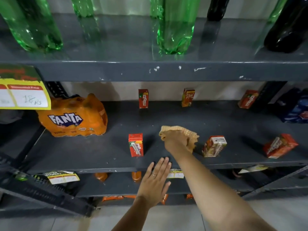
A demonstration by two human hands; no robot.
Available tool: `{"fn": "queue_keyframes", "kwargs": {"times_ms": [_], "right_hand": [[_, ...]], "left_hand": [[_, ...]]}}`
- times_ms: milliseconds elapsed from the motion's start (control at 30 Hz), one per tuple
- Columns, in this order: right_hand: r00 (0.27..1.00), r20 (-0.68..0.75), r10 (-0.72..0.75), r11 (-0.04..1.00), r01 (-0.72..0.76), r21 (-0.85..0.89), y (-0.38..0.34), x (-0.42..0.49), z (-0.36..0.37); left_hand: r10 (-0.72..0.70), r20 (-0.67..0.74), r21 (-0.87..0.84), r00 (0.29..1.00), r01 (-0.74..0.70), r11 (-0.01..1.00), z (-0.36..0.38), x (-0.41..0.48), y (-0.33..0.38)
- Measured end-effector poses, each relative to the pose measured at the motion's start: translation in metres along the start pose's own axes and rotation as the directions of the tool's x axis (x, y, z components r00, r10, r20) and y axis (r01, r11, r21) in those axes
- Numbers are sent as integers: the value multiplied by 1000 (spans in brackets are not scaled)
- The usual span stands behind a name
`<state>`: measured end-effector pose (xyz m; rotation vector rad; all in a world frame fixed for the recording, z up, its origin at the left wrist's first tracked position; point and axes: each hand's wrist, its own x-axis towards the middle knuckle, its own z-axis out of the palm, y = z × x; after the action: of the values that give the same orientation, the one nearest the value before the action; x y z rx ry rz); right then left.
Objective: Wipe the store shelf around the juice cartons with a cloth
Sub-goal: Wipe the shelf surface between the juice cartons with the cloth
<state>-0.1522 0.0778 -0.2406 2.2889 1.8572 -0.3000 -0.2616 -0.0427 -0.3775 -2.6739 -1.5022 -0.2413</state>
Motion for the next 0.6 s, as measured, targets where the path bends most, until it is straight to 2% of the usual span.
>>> {"fn": "queue_keyframes", "kwargs": {"times_ms": [100, 200, 267, 367, 433, 600], "right_hand": [[996, 32, -87, 989, 82, 123, 1, -8, -8], [998, 58, -17, 938, -5, 347, 16, 22, -44], [1000, 10, -7, 921, 3, 390, 26, 43, -64], [999, -10, -48, 959, 49, 278, 38, 69, -60], [988, 31, -151, 975, 143, 169, 40, 72, -36], [946, 15, -324, 940, 321, 115, 41, 40, 25]], "left_hand": [[8, -25, 21, 1000, -8, 1000, -5, -10, -11], [-119, -79, 7, 990, 120, 993, -12, -29, -30], [-168, -134, -19, 977, 167, 986, -13, -50, -46], [-299, -205, -109, 932, 282, 953, -17, -71, -70], [-368, -178, -141, 913, 347, 927, -20, -72, -83], [-380, -89, -139, 921, 367, 920, -19, -65, -90]]}}
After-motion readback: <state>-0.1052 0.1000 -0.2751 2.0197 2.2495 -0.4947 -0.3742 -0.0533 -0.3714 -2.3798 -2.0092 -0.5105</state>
